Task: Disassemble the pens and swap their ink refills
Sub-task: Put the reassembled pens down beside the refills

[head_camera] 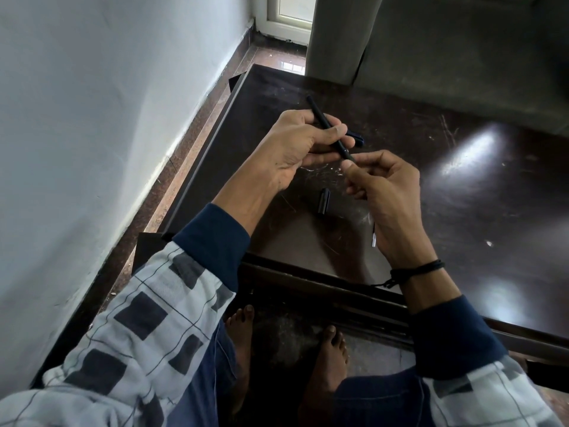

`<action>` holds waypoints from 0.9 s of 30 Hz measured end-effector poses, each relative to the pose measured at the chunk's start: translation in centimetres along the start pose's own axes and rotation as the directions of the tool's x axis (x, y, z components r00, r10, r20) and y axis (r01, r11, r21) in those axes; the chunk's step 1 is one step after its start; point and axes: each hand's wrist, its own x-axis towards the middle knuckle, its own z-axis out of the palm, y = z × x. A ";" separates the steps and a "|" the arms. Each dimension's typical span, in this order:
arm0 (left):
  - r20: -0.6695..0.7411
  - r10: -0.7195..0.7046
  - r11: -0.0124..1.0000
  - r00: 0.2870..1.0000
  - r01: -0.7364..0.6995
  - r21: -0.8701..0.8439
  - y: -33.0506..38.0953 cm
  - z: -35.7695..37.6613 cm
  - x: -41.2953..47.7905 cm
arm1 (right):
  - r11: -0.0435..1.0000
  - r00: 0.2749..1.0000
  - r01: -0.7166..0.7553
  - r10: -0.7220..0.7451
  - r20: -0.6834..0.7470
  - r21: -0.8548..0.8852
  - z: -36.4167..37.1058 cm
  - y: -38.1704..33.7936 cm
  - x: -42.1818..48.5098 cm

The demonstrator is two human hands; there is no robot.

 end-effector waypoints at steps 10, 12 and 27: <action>-0.106 -0.015 0.997 0.994 0.006 -0.082 0.2 -0.8 0.5 | 0.978 0.992 0.054 -0.030 -0.122 0.203 -0.5 -0.4 0.2; -0.092 -0.016 0.997 0.996 0.008 -0.078 0.1 -0.8 0.5 | 0.953 0.992 0.066 -0.031 -0.120 0.296 -0.4 -0.5 0.2; 0.098 0.075 0.926 0.992 -0.106 0.361 -0.3 -0.5 0.8 | 0.890 0.978 0.070 0.028 -0.206 0.450 -1.2 -0.5 0.7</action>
